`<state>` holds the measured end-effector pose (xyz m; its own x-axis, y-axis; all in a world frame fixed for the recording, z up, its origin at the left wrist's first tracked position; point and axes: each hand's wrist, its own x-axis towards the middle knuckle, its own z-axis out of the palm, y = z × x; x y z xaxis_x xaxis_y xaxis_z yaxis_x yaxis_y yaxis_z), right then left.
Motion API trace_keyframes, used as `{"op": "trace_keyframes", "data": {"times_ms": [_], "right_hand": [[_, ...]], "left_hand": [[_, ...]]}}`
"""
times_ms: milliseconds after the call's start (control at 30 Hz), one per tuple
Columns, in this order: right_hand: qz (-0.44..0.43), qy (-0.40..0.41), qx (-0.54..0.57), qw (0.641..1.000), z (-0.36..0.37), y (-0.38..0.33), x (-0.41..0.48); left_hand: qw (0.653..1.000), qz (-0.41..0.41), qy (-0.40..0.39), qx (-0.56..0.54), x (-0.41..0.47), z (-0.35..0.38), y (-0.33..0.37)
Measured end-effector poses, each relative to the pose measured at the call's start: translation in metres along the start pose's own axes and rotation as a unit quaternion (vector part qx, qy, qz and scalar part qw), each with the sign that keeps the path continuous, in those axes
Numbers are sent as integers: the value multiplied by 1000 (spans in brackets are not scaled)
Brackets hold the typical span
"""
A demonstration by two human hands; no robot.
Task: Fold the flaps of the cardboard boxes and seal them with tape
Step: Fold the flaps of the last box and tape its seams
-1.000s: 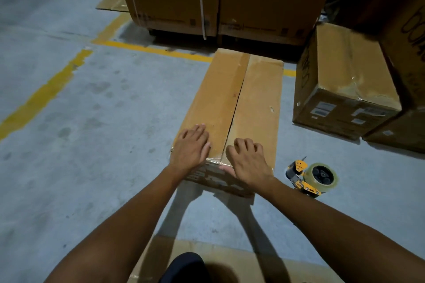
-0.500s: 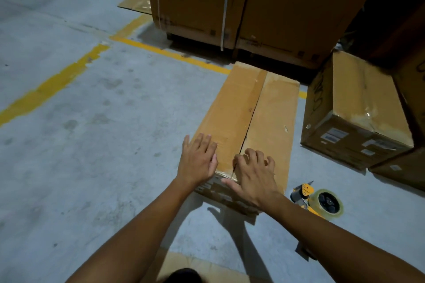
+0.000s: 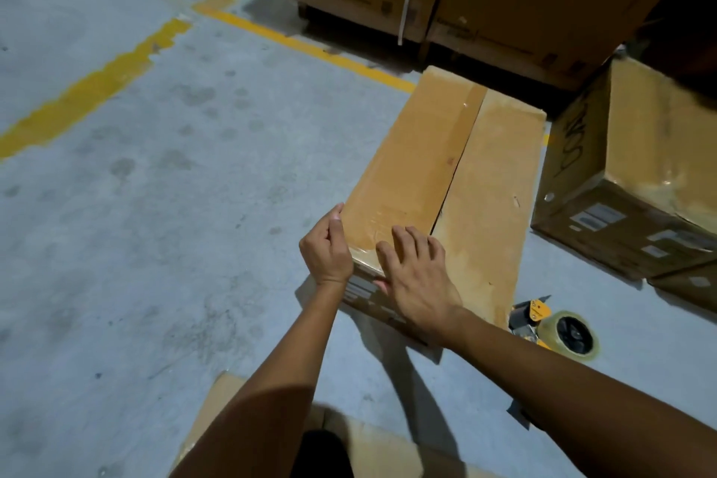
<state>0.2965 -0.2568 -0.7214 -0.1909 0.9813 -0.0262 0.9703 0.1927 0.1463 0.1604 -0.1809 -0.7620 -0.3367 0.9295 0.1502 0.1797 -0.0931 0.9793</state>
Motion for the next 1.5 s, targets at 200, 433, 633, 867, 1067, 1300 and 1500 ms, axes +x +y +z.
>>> {"op": "trace_keyframes", "data": {"times_ms": [200,433,633,867,1067,1300,1500], "right_hand": [[-17,-22,23,999,-9,10,-4],[71,-90,135,984,-22,25,-35],[618,1,500,607,-5,56,-92],[569,42,705,421,-46,91,-127],[530,117,714,441,-149,130,-180],[505,200,695,471,-237,157,-238],[483,278,680,477,-269,211,-267]], "left_hand": [[962,-186,-199,-28,16,-15,3],[938,-92,-270,198,24,-25,34],[914,-232,-288,169,33,-11,37],[925,-119,-277,231,-19,-9,106],[932,-72,-273,227,-40,7,202],[949,-9,-256,184,-72,23,293],[953,13,-290,84,-94,69,355]]}}
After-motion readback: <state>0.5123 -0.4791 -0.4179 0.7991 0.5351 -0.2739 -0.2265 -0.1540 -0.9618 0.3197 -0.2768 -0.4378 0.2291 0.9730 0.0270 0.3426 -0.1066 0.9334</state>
